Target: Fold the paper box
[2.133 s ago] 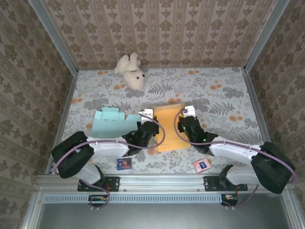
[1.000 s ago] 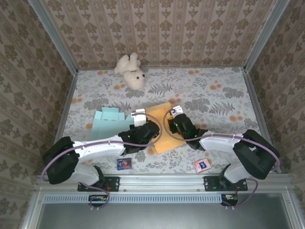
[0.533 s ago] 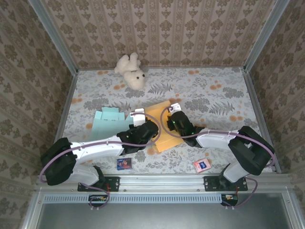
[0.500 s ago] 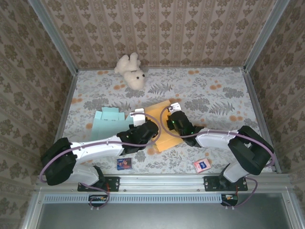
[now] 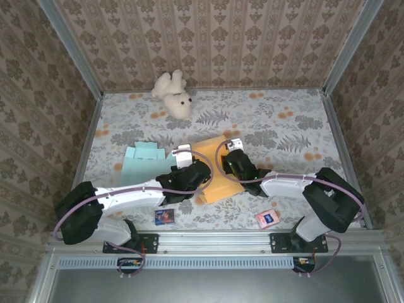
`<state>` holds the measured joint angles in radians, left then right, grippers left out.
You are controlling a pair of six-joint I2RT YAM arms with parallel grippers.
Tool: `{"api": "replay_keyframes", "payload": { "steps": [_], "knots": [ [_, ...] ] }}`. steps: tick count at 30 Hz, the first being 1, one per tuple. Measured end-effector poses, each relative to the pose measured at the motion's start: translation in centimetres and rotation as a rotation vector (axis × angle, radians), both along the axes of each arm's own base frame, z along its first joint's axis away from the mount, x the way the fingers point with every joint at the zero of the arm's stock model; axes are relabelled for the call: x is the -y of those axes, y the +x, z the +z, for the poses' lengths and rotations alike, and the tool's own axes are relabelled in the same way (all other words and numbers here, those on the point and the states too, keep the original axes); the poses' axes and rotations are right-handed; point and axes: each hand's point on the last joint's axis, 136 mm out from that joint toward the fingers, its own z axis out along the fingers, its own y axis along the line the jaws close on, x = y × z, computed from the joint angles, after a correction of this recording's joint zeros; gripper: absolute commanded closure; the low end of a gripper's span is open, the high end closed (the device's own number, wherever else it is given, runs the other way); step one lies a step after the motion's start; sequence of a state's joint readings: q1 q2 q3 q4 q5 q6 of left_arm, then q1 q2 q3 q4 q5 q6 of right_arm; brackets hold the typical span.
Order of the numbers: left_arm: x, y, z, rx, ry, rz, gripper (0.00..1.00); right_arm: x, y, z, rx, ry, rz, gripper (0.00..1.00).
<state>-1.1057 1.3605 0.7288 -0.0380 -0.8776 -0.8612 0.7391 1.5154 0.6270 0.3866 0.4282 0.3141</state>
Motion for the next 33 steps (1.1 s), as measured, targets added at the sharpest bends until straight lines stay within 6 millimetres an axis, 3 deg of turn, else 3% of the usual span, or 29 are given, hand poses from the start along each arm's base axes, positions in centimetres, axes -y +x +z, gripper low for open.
{"api": "replay_keyframes", "payload": {
  "steps": [14,20,29,33],
  "knots": [
    [-0.5,0.0,-0.7,-0.006,0.035,0.02,1.0,-1.3,-0.2,2.1,0.036,0.05,0.104,0.56],
    [-0.4,0.0,-0.7,-0.006,0.033,0.02,1.0,-1.7,0.6,3.8,0.084,0.044,0.102,0.6],
    [-0.3,0.1,-0.6,-0.003,0.024,0.018,1.0,-0.6,1.4,4.3,0.129,-0.016,0.049,0.66],
    [0.0,0.1,-0.4,0.0,0.009,0.014,1.0,-0.5,1.7,4.5,0.149,-0.026,0.04,0.77]
  ]
}}
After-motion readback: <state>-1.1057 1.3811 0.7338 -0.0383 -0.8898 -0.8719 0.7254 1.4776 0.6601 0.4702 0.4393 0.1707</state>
